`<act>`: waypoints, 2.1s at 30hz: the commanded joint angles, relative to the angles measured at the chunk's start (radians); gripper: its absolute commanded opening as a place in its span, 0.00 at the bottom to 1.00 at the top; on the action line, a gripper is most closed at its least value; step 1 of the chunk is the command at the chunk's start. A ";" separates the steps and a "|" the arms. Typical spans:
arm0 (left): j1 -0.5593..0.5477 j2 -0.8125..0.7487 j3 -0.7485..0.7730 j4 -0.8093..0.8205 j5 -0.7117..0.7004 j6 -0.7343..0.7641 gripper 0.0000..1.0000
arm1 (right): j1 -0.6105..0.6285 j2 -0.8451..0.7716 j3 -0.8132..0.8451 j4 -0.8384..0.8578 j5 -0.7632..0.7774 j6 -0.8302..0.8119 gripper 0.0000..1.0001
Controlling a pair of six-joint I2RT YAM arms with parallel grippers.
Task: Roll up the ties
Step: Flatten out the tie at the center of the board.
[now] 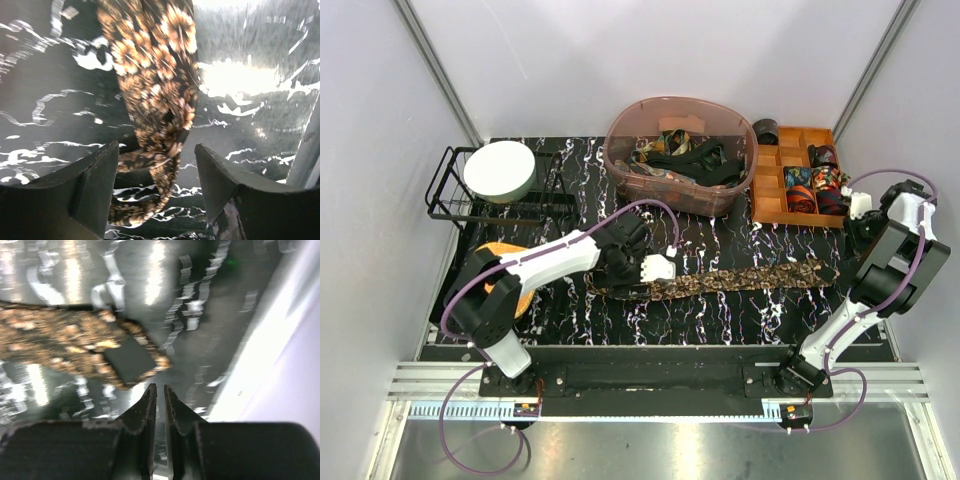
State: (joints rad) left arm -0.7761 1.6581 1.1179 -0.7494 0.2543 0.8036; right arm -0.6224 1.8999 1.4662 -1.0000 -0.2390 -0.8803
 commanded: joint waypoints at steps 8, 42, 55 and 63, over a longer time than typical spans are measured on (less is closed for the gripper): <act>-0.055 0.008 0.046 0.076 -0.004 0.009 0.65 | 0.003 0.030 -0.113 -0.023 -0.089 0.087 0.15; 0.136 0.040 0.037 0.048 -0.244 0.292 0.14 | 0.001 0.122 -0.126 0.110 0.101 0.050 0.11; 0.198 -0.155 -0.058 0.172 -0.251 0.132 0.00 | -0.002 0.116 -0.126 0.118 0.102 0.044 0.09; 0.195 -0.330 -0.381 0.539 -0.515 0.036 0.00 | -0.008 0.122 -0.127 0.120 0.109 0.035 0.09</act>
State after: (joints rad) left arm -0.5819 1.3983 0.8570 -0.4751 -0.0898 0.9176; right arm -0.6151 1.9762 1.3415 -0.9970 -0.1993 -0.8005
